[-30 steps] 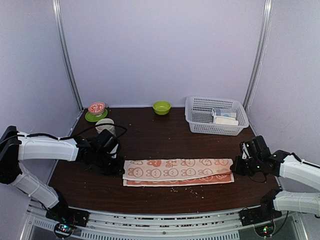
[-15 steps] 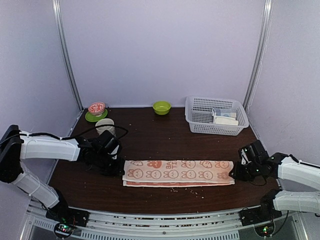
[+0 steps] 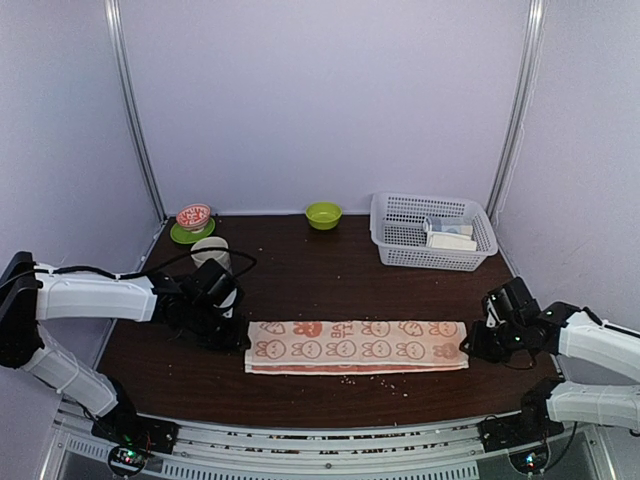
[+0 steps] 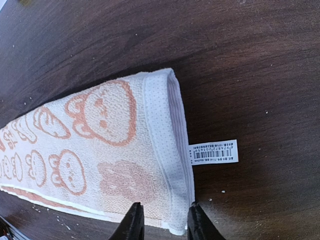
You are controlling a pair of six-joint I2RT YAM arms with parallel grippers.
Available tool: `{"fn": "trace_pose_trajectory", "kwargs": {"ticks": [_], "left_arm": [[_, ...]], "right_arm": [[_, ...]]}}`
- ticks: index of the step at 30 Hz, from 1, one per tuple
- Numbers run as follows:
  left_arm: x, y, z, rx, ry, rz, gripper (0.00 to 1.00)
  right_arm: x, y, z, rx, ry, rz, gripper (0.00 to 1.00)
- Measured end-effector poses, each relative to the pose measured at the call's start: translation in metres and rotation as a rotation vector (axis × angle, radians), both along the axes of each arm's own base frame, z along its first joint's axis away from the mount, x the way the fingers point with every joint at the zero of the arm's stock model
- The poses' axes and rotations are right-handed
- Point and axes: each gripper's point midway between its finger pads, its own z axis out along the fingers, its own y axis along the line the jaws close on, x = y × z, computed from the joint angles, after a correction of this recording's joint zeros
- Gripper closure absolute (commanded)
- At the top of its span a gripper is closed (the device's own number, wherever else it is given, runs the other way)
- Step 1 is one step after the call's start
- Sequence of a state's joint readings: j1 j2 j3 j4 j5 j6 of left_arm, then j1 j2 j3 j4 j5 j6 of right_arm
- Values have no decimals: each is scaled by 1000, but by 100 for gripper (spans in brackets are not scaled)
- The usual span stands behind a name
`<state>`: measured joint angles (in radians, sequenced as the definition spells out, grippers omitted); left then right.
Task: Roll the towels
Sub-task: Fold the towel at the center of the board.
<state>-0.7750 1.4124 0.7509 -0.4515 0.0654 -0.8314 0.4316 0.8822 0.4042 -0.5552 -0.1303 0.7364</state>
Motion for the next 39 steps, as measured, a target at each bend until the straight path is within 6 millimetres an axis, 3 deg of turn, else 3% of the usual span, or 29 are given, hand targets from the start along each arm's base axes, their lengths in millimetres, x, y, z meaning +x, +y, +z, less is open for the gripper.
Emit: {"fn": "trace_pose_trajectory", "kwargs": {"ticks": [5,12,21,24,29,30,39], "left_arm": [[0,0,2,-3,-3,-5,58],[0,0,3,-6,-6,-4,69],[0,-2,-3,-1,5,-6,65],[0,-3,-7,2,15,-9,75],[0,-7,-14,-7,29,-14,100],[0,-8,-14,-10,27,-18,100],[2,-10,1,-46,-6,-20,100]], "right_arm": [[-3,-2,-11,-11,42,-13,73],[-6,-3,-18,-25,75,-17,80],[-7,-3,-21,-39,106,-17,78],[-8,-4,-22,-41,111,-17,82],[-9,-2,-22,-36,120,-11,96],[-9,-2,-22,-35,123,-10,100],[-11,-4,-15,-34,112,-22,100]]}}
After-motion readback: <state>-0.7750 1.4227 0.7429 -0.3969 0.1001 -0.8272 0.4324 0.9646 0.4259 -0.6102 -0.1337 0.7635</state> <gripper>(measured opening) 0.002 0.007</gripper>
